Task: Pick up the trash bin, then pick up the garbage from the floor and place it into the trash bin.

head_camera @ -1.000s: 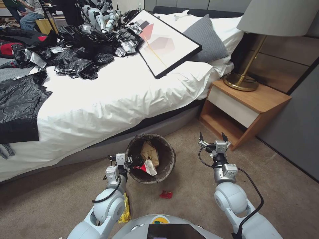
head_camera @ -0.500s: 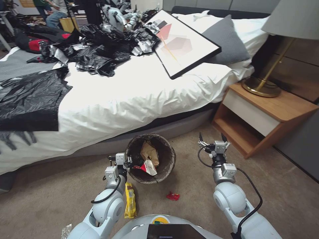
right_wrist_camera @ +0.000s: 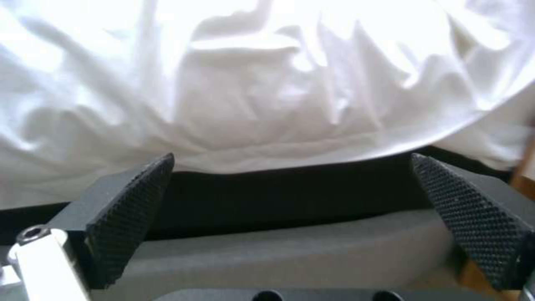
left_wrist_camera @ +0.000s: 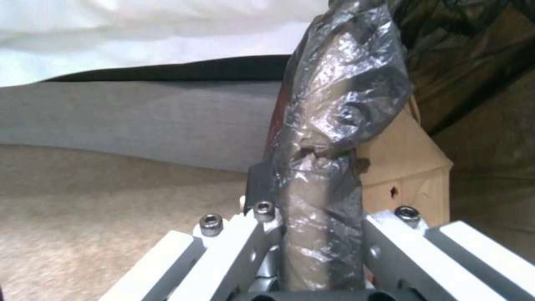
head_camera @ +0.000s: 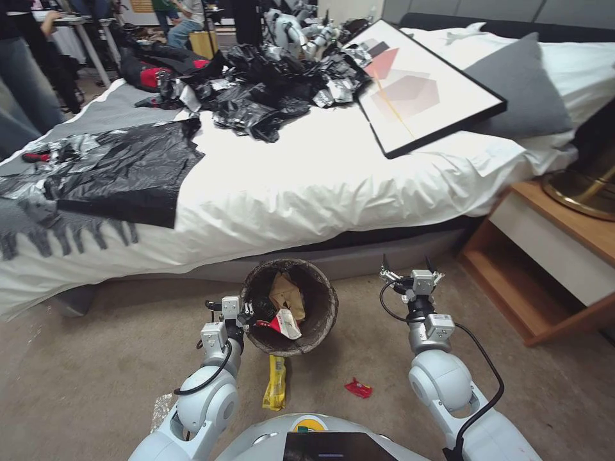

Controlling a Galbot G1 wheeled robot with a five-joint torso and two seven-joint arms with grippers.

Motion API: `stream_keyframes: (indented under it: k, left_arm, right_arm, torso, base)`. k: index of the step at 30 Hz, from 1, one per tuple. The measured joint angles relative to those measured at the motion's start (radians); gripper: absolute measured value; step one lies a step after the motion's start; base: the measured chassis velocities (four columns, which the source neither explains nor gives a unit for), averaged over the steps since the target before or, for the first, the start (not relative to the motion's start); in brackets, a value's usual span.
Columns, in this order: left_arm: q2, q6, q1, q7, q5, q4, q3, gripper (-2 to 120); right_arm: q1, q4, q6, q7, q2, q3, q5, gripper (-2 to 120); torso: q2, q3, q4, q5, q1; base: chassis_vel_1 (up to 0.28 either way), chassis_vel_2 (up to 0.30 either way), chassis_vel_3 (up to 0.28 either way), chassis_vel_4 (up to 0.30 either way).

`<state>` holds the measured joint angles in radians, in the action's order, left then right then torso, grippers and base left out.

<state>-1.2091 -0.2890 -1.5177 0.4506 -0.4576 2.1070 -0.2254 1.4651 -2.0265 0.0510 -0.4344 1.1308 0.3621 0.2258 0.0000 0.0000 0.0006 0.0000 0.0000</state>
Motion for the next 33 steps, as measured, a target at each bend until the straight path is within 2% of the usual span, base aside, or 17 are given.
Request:
stream_keyframes:
  k: [5, 33]
  left_arm:
    - [-0.002, 0.001, -0.004, -0.001, 0.004, 0.002, 0.001, 3]
    - [-0.005, 0.002, 0.004, 0.001, 0.004, -0.001, 0.002, 3]
  right_arm:
    - [0.0, -0.001, -0.002, -0.007, 0.004, -0.002, 0.0, 100]
    - [-0.009, 0.002, -0.023, -0.012, -0.002, -0.003, 0.011, 100]
  torso:
    - [0.0, 0.0, -0.0011, -0.0001, 0.0]
    - [0.0, 0.0, -0.0006, 0.0001, 0.0]
  base:
    - [0.0, 0.0, 0.0, 0.0]
    - [0.014, -0.015, -0.017, 0.017]
